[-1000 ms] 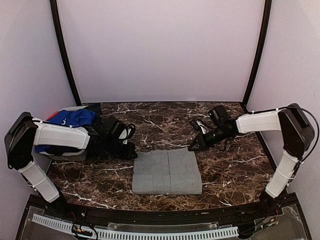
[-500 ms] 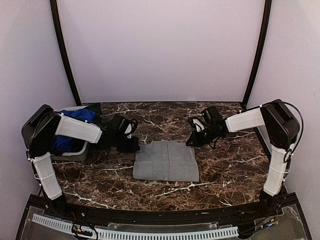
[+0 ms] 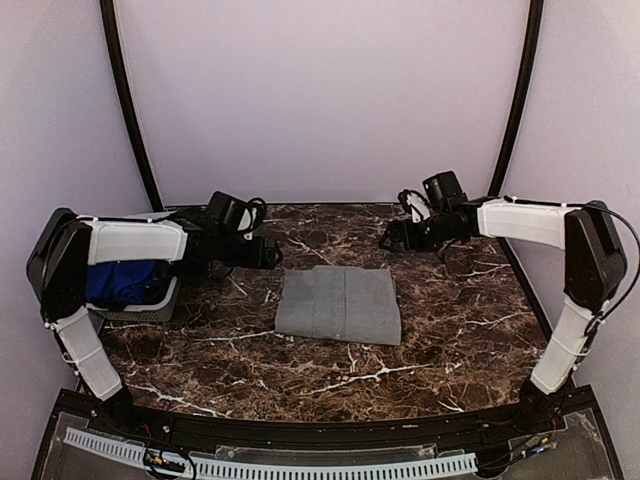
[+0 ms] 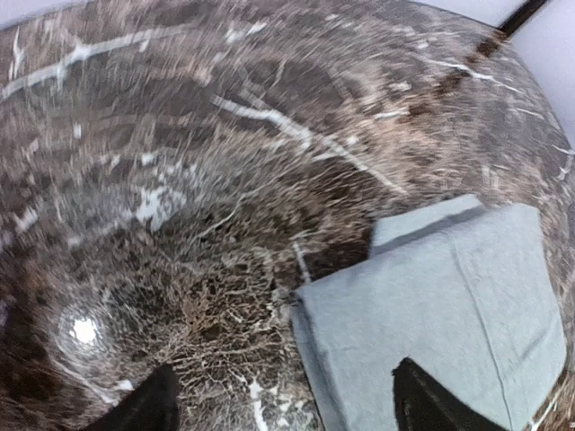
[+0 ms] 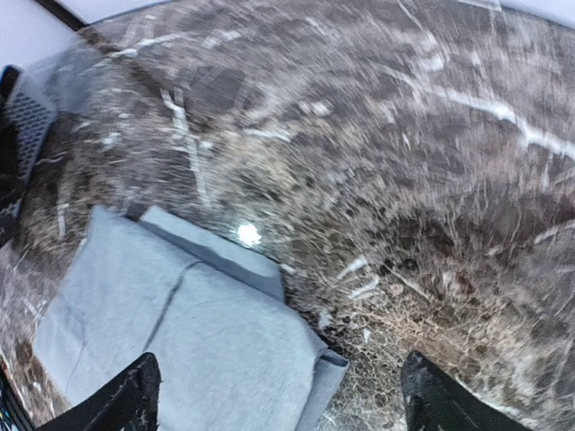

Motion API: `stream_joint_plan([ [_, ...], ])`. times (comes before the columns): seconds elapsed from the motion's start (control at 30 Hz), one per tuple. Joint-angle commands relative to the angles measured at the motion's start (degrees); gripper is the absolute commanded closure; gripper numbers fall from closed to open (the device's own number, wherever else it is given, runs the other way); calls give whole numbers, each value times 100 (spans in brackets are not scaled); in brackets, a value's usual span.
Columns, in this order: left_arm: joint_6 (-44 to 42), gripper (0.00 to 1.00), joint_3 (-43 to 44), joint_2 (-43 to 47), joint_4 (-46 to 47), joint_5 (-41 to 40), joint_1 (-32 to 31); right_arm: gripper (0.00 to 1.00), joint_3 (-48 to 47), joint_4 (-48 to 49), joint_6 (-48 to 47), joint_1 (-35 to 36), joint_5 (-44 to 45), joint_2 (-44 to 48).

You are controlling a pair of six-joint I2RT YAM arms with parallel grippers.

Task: Fold and stack the mixed laundry pile
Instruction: Move the square-folded shirt to the center of the board, then smooth out the square-folded shirt at the center of the board.

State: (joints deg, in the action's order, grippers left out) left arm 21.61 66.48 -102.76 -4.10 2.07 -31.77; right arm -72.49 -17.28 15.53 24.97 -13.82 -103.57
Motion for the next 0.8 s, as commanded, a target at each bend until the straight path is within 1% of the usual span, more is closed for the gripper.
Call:
stream_joint_plan([
  [0.0,-349,4,-399,1647,101,216,-78,2,170,72,120,8,-272,1240],
  [0.03,-158,2,-592,1822,229,154,-77,1,204,97,269,-16,-350,1401],
  [0.07,-48,2,-689,2140,311,150,-78,1,188,27,405,-30,-400,1462],
  [0.1,31,1,-926,2284,609,326,-76,2,126,-88,460,-49,-459,1473],
  [0.17,-51,1,-1245,2656,968,808,-58,1,41,-266,377,-113,-1073,1463],
  [0.2,-91,1,-1257,2770,922,1017,-44,1,182,-123,438,-102,-1523,1509],
  [0.23,-164,1,-1132,2770,615,1503,-47,1,427,221,617,-40,-2187,1616],
  [0.27,-187,1,-1099,2720,525,1787,-116,2,715,563,876,76,-2477,1734],
  [0.3,-188,1,-1180,2710,478,2144,-316,1,898,748,1104,274,-2526,1822],
  [0.37,-151,1,-1516,2746,615,2341,-682,1,1101,747,1242,704,-2370,1873],
  [0.4,-39,1,-1713,2732,666,2495,-752,1,1203,783,1329,892,-2415,1863],
  [0.43,52,1,-1816,2675,806,2871,-864,2,1365,948,1500,1024,-2560,1850],
  [0.5,280,1,-2074,2566,1105,3238,-1100,1,1719,1552,1864,1188,-2911,1830],
  [0.57,363,1,-2149,2435,1212,3336,-1365,1,1978,2036,2141,1300,-3058,1804],
  [0.63,517,1,-2179,2244,1400,3481,-1500,1,2086,2190,2263,1392,-3102,1734],
  [0.67,695,1,-2246,2173,1683,3646,-1517,1,2154,2327,2356,1444,-3118,1709],
  [0.77,853,1,-2268,1756,2001,3784,-1533,1,2327,2726,2667,1638,-3215,1546],
])
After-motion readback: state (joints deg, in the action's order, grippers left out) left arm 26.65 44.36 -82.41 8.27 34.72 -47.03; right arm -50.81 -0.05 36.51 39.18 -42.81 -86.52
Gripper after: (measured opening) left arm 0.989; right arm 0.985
